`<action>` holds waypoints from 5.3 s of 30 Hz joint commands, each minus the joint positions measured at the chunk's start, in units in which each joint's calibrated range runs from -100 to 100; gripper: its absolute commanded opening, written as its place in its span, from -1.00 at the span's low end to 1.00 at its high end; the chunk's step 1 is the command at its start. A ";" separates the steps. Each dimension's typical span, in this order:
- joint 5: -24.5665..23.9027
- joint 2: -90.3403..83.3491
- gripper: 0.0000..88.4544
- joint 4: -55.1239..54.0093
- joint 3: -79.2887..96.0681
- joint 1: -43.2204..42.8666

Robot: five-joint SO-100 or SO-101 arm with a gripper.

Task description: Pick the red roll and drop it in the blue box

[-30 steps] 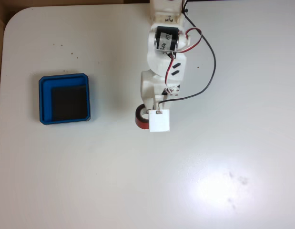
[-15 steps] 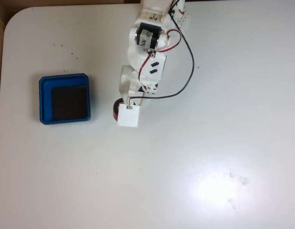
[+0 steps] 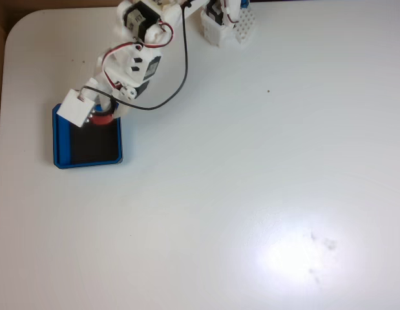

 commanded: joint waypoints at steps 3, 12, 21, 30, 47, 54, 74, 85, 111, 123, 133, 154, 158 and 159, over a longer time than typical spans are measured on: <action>0.41 -2.62 -0.98 0.27 -3.79 3.74; 0.41 -2.62 -0.99 0.76 -3.61 3.84; 0.32 0.05 -0.99 -0.39 -4.60 3.35; 0.32 7.50 -0.99 -12.02 -7.02 3.16; 0.14 20.12 -0.99 -15.74 -8.91 3.74; -0.03 22.71 -0.98 -15.57 -8.64 4.04; -0.12 22.88 -0.97 -15.49 -8.64 4.13; -0.12 22.80 -0.97 -15.66 -8.64 3.84; -0.12 11.09 -0.53 -16.07 3.94 5.40; -0.21 -17.34 -0.53 -23.16 34.84 4.62; 0.14 -39.08 -0.53 -40.49 65.39 4.52; -0.03 -80.88 -0.53 -46.76 106.90 -3.29; 0.32 -83.81 -0.53 -46.51 109.33 -6.91; 0.32 -84.06 -0.53 -46.60 109.33 -7.79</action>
